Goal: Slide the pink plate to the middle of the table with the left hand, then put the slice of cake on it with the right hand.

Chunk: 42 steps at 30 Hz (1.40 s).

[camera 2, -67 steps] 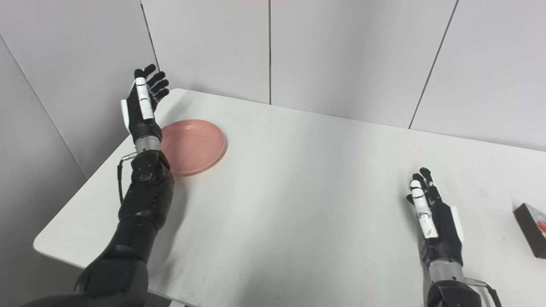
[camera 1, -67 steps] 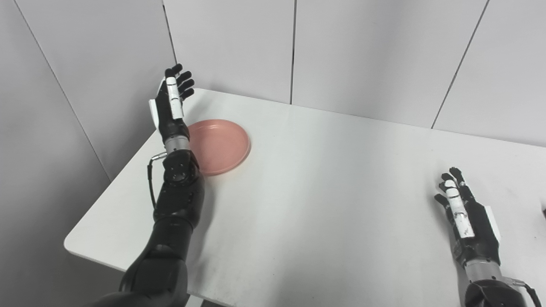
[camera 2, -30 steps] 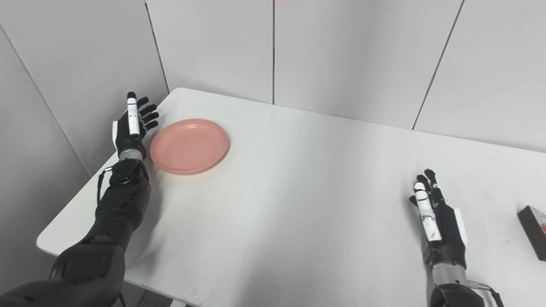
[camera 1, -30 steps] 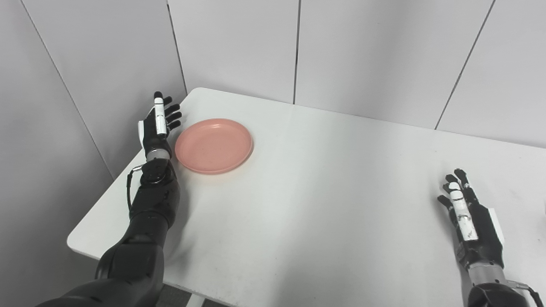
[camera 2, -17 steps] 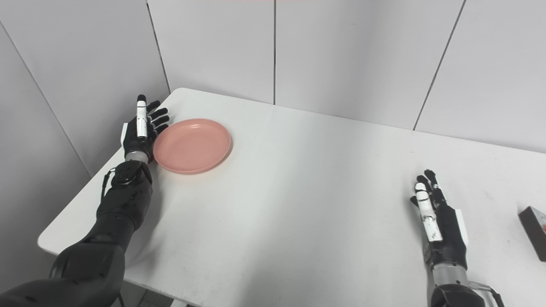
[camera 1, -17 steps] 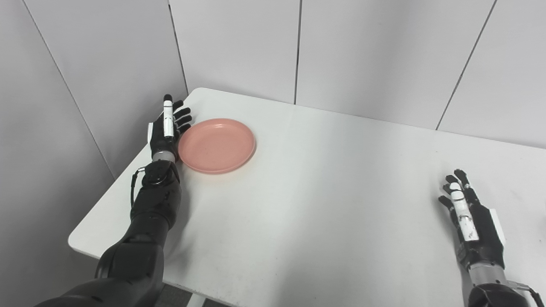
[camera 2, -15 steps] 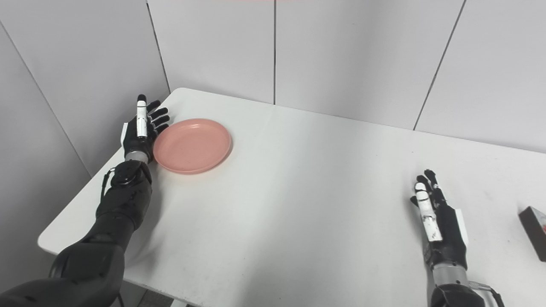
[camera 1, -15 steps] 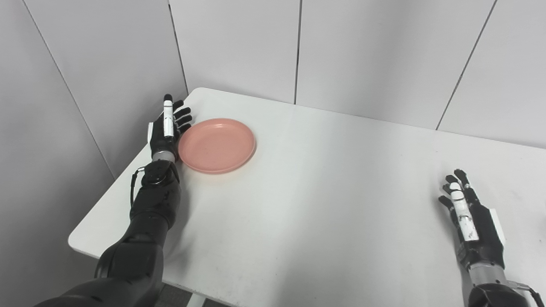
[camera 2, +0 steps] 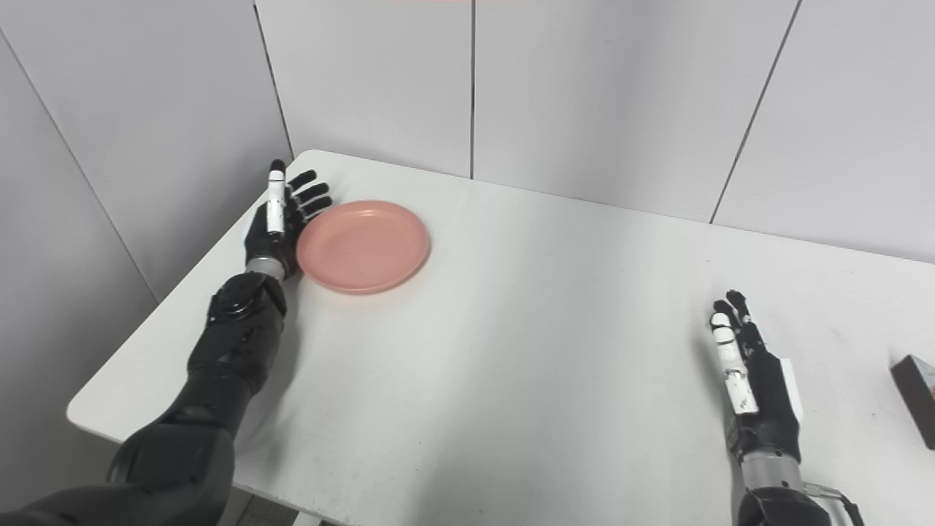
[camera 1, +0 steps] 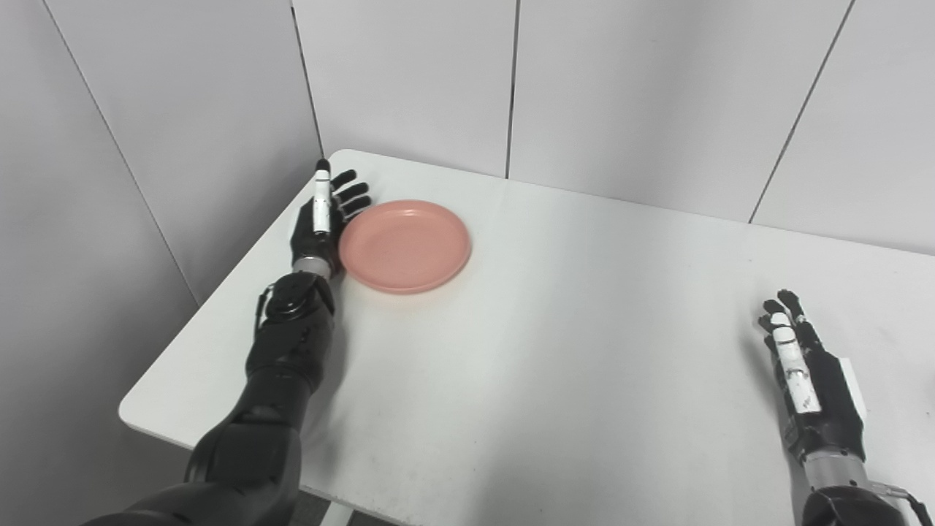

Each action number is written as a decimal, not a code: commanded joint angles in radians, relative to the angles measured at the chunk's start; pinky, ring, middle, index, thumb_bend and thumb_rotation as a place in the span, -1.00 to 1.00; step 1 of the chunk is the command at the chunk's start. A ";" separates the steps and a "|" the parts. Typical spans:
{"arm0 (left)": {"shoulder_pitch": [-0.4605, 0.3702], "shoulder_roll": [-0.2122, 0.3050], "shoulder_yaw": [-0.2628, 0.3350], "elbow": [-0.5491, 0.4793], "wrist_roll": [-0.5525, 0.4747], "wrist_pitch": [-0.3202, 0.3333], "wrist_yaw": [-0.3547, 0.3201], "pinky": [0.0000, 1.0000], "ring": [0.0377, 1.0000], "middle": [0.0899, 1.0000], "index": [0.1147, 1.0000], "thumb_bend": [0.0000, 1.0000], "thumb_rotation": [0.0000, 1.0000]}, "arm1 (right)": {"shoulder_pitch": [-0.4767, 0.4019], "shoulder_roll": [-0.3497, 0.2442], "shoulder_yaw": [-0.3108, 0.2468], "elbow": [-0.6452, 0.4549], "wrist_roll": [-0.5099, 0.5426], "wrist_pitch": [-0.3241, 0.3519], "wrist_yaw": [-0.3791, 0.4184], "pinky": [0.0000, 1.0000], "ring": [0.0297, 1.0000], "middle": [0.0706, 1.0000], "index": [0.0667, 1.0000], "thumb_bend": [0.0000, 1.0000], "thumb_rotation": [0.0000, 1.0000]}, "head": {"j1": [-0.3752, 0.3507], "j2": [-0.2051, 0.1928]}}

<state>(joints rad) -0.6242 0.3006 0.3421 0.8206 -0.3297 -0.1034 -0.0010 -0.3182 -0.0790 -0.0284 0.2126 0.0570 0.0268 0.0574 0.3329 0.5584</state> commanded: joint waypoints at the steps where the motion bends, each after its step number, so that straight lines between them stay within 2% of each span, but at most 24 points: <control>1: -0.029 -0.004 -0.008 -0.039 -0.004 0.016 -0.008 0.51 0.50 0.46 0.44 0.43 1.00 | -0.024 0.002 -0.003 -0.037 0.003 -0.007 0.000 0.96 0.85 0.84 0.88 -0.13 0.62 | -0.001 0.003; 12: -0.024 -0.049 -0.028 -0.070 0.007 0.021 -0.001 0.51 0.51 0.46 0.44 0.42 1.00 | -0.028 -0.001 -0.001 -0.022 0.001 -0.017 0.001 0.95 0.85 0.85 0.89 -0.09 0.62 | -0.006 0.008; 19: -0.021 -0.069 -0.045 -0.080 0.015 0.012 -0.007 0.52 0.56 0.53 0.51 0.42 1.00 | -0.029 0.006 -0.004 -0.026 0.000 -0.011 -0.008 0.92 0.84 0.84 0.87 -0.05 0.53 | -0.010 0.011; 25: -0.005 -0.095 -0.074 -0.134 0.015 0.033 -0.027 0.56 0.59 0.54 0.53 0.44 1.00 | -0.028 0.008 -0.001 -0.030 -0.007 -0.013 -0.016 0.90 0.83 0.82 0.85 -0.06 0.55 | -0.017 0.015; 31: 0.021 -0.131 -0.118 -0.221 0.034 0.061 -0.021 0.71 0.70 0.68 0.66 0.44 1.00 | -0.023 0.010 0.001 -0.050 0.004 0.002 -0.009 0.93 0.85 0.83 0.88 -0.11 0.57 | -0.022 0.022; 37: 0.040 -0.169 -0.131 -0.292 0.036 0.098 -0.016 0.73 0.72 0.69 0.68 0.42 1.00 | -0.021 0.012 0.003 -0.059 -0.001 0.008 -0.012 0.92 0.84 0.83 0.87 -0.11 0.56 | -0.028 0.027; 42: 0.059 -0.182 -0.182 -0.322 0.095 0.102 -0.013 0.72 0.74 0.72 0.71 0.46 1.00 | -0.025 0.015 0.002 -0.051 0.001 0.003 -0.015 0.93 0.84 0.83 0.87 -0.09 0.52 | -0.045 0.037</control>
<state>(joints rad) -0.5344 0.1156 0.1795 0.5364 -0.2630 0.0099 -0.0124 -0.3158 -0.0701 -0.0243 0.1917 0.0557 0.0351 0.0449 0.2991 0.5906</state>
